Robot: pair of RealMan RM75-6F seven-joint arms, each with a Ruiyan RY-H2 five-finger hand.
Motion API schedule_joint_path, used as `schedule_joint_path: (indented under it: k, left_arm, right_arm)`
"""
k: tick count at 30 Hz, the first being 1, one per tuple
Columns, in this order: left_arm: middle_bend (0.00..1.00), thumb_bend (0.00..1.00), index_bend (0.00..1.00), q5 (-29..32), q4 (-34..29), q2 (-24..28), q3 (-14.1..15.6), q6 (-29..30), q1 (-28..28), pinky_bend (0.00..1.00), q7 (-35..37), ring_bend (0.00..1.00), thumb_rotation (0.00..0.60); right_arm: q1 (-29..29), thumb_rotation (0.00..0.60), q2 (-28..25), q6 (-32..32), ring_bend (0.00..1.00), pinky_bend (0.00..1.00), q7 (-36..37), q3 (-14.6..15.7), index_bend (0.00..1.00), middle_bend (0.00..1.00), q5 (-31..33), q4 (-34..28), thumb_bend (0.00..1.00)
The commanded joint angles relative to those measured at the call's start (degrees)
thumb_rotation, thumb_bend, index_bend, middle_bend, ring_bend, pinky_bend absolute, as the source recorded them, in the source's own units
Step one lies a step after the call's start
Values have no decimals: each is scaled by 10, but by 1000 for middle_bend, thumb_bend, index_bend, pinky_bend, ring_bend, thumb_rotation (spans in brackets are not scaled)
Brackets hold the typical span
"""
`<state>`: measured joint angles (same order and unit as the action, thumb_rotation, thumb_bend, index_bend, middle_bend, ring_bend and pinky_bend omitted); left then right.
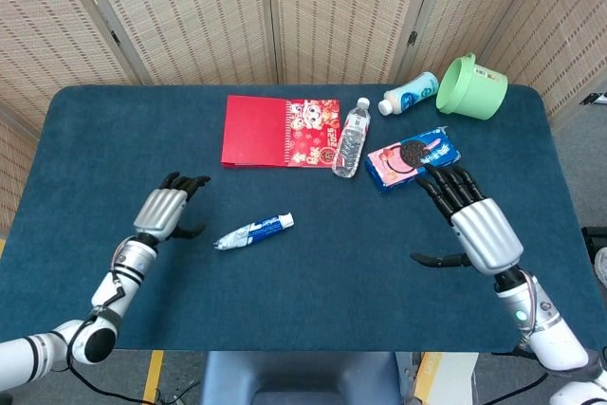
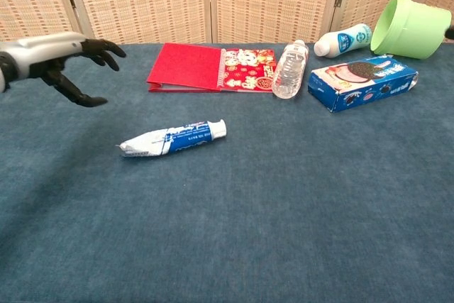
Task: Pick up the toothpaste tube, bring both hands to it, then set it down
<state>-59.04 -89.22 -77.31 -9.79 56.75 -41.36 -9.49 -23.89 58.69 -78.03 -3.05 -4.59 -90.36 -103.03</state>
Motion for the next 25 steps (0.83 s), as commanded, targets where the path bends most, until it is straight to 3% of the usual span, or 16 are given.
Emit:
schedule_joint_path:
  k: [1, 11, 16, 25]
  left_arm:
    - [289, 331, 225, -48, -6, 33, 13, 61, 48, 104, 37, 225, 600]
    - [348, 331, 283, -147, -5, 73, 56, 208, 161, 125, 90, 272, 600]
    - [350, 331, 289, -176, -25, 83, 74, 259, 206, 126, 89, 277, 600]
    - [350, 330, 302, -217, -46, 74, 89, 329, 262, 128, 51, 279, 600]
  right_arm:
    - [30, 481, -4, -27, 0, 0, -13, 11, 0, 0, 9, 23, 0]
    - [108, 539, 9, -94, 0, 0, -6, 38, 0, 0, 9, 71, 0]
    - [140, 542, 23, -123, 0, 0, 4, 46, 0, 0, 5, 86, 0]
    - [167, 543, 39, -119, 0, 0, 30, 60, 0, 0, 4, 99, 0]
